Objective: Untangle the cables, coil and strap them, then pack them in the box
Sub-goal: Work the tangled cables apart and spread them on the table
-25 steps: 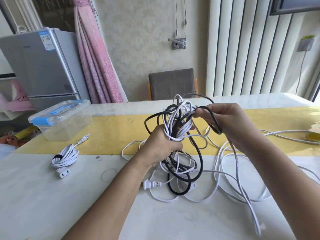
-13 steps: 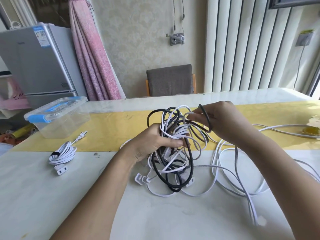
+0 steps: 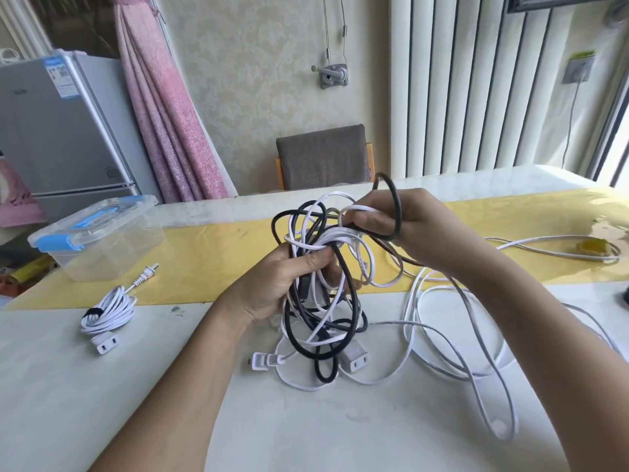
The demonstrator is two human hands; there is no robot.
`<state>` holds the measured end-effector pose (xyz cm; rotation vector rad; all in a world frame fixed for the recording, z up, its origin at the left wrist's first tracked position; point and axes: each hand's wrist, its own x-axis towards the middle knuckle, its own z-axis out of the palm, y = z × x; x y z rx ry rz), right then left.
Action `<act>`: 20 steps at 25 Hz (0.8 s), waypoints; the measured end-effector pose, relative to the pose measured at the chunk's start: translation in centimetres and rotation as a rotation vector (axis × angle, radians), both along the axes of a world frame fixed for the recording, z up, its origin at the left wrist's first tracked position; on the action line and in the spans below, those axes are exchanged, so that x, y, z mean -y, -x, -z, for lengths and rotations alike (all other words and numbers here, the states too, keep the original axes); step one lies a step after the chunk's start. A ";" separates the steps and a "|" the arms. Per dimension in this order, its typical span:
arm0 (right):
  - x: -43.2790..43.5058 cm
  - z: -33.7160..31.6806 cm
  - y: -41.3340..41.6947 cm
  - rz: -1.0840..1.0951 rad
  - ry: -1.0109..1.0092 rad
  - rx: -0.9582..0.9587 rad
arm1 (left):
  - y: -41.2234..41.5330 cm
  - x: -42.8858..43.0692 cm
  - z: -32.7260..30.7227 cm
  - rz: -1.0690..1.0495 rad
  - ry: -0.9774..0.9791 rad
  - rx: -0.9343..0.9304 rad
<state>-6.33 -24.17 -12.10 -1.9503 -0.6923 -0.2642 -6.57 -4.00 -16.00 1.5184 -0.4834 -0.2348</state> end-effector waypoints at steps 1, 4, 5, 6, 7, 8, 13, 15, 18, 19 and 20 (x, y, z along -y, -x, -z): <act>0.0 0.0 0.0 0.001 -0.001 0.003 | 0.1 0.0 0.0 0.002 0.010 -0.010; -0.2 0.1 0.0 -0.001 0.007 0.010 | 0.5 0.4 -0.3 -0.030 -0.030 0.014; -0.3 0.2 0.0 0.007 0.022 0.008 | 0.6 0.5 -0.3 -0.040 -0.037 0.029; -0.3 0.3 -0.1 0.028 0.047 0.009 | 0.7 0.7 -0.3 -0.044 -0.045 0.037; -0.3 0.3 -0.1 0.053 0.073 0.013 | 0.7 0.9 -0.3 -0.046 -0.053 0.043; -0.4 0.2 0.0 0.071 0.091 0.018 | 0.7 1.0 -0.3 -0.046 -0.061 0.051; -0.5 -0.2 0.4 0.060 0.149 -0.028 | -0.2 0.5 0.1 -0.078 -0.112 0.160; -0.8 -0.2 0.5 0.107 0.238 -0.026 | -0.3 0.3 0.0 -0.098 -0.157 0.178; -0.8 0.0 0.3 0.109 0.310 -0.070 | -0.5 0.1 -0.1 -0.120 -0.199 0.199; -0.7 0.1 0.2 0.060 0.268 -0.117 | -0.5 0.1 -0.2 -0.116 -0.204 0.204; -0.6 0.2 0.2 0.011 0.217 -0.172 | -0.4 0.2 -0.3 -0.113 -0.211 0.208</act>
